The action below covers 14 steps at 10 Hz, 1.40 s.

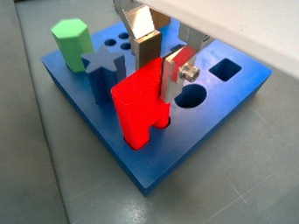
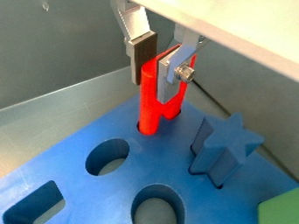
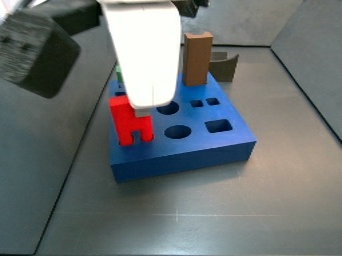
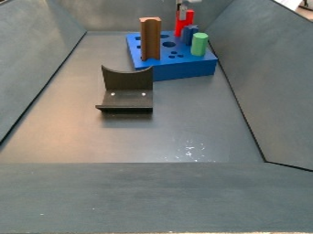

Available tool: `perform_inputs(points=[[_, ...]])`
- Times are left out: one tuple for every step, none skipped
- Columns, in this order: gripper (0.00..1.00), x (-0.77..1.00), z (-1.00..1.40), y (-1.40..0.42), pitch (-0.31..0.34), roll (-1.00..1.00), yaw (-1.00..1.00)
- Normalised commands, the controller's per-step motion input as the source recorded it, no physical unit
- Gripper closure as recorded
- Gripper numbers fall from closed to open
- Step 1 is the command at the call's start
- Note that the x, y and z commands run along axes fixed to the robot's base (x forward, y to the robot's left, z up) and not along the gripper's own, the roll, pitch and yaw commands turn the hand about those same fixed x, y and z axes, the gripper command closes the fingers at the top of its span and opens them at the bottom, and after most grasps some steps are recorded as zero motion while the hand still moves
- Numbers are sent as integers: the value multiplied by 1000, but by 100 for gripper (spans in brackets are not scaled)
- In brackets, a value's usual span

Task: Pick up the square-circle object. Move up. Place the square-circle object on the fixture. Regrasp the square-circle object. Move to above the board. Insert the square-circle object.
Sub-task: Insert the square-circle object.

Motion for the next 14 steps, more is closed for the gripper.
perform_inputs(points=[[100,283,-694,-57,81,254,71],[100,266,-766,-26,44,187,43],[100,154,-823,-117,-1,74,0],[100,89,-871,-140,-83,0,0],[100,66,-903,-209,-21,127,0],[100,49,-769,-206,0,250,0],[100,0,-89,-11,0,91,0],[100,0,-109,-9,0,7,0],[100,0,-820,-123,-41,220,0],[100,0,-937,-134,-24,213,0],[100,0,-971,-154,-27,201,0],[100,9,-1000,-177,-24,179,0],[100,60,-1000,-191,-36,133,0],[100,131,-1000,-160,-23,104,0]])
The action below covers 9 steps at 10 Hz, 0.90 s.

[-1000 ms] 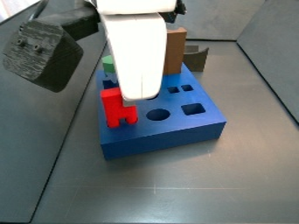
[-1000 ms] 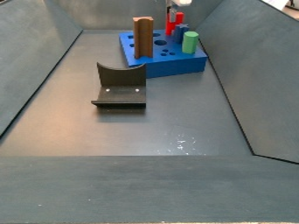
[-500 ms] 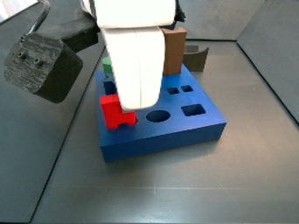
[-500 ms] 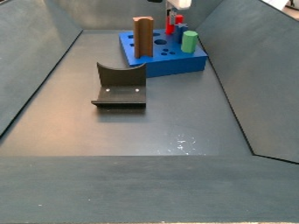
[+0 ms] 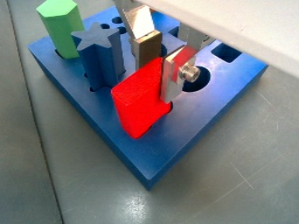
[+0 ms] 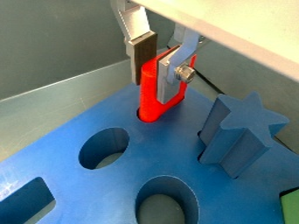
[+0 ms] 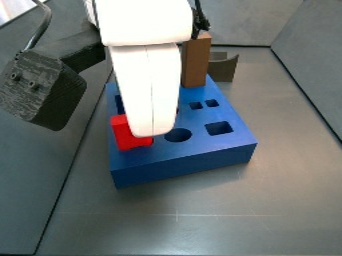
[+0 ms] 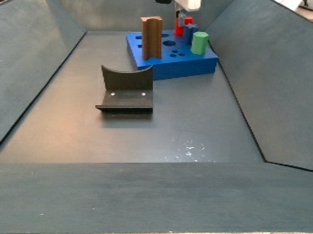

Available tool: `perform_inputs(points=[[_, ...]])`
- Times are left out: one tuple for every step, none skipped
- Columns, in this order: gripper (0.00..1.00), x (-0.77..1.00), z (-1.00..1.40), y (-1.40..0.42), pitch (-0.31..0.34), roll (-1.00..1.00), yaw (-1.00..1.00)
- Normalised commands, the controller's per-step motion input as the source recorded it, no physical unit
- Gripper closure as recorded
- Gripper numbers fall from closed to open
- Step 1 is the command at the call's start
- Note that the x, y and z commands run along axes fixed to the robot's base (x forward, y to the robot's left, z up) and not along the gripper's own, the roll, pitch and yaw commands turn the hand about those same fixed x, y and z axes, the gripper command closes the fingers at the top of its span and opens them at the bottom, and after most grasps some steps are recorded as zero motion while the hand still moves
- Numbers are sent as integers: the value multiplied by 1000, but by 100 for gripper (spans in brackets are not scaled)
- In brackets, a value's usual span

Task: Pick up the square-circle object. Move up. Place the square-circle object on the fixture. Regrasp the square-circle object. Move to above the board. Insert the square-circle object.
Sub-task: Insert the square-circle object.

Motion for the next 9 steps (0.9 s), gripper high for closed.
perform_inputs(points=[[100,151,-534,-123,-80,30,0],[100,-17,0,0,-10,0,0],[100,-203,-654,-40,-219,229,0],[100,0,-223,-11,-67,89,0],[100,0,0,0,-7,0,0],[100,0,-183,0,-103,4,0],[100,-91,-626,-20,-237,211,0],[100,0,-43,0,-86,0,0],[100,0,0,0,-4,0,0]])
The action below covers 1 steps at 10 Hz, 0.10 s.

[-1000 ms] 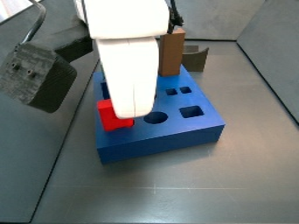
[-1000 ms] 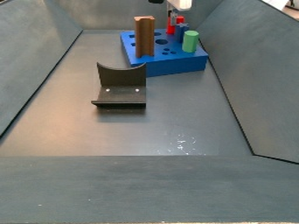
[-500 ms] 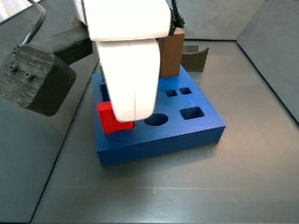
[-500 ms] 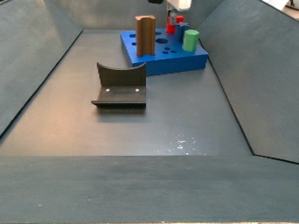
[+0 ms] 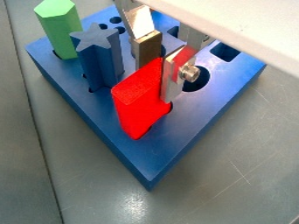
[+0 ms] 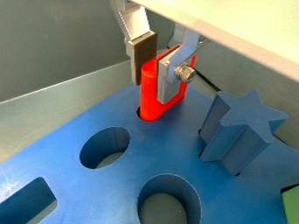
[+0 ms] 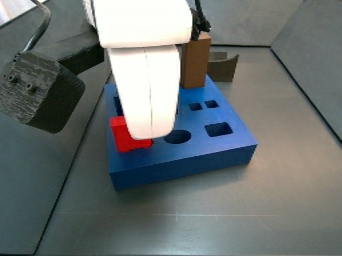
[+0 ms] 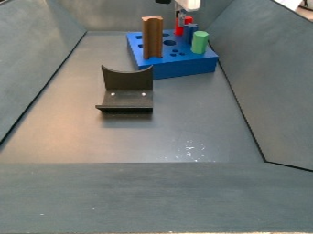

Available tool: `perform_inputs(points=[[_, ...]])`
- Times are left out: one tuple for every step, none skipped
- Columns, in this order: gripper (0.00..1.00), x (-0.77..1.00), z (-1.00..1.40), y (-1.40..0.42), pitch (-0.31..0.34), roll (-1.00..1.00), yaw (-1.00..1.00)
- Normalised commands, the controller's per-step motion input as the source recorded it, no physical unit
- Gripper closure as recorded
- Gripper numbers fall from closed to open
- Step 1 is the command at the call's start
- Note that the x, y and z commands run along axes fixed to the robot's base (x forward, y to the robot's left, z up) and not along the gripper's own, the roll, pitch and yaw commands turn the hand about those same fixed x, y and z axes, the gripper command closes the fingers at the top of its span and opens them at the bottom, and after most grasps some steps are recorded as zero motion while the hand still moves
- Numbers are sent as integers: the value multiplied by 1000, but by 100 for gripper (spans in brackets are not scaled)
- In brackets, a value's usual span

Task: Pick up the square-circle object. Move up. Place the square-circle object on the fixture. Regrasp the square-circle object. Move to above the board. Insert the square-circle object.
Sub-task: Insert the square-circle object.

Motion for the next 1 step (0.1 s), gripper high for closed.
perform_inputs(points=[[100,0,0,0,0,0,0]])
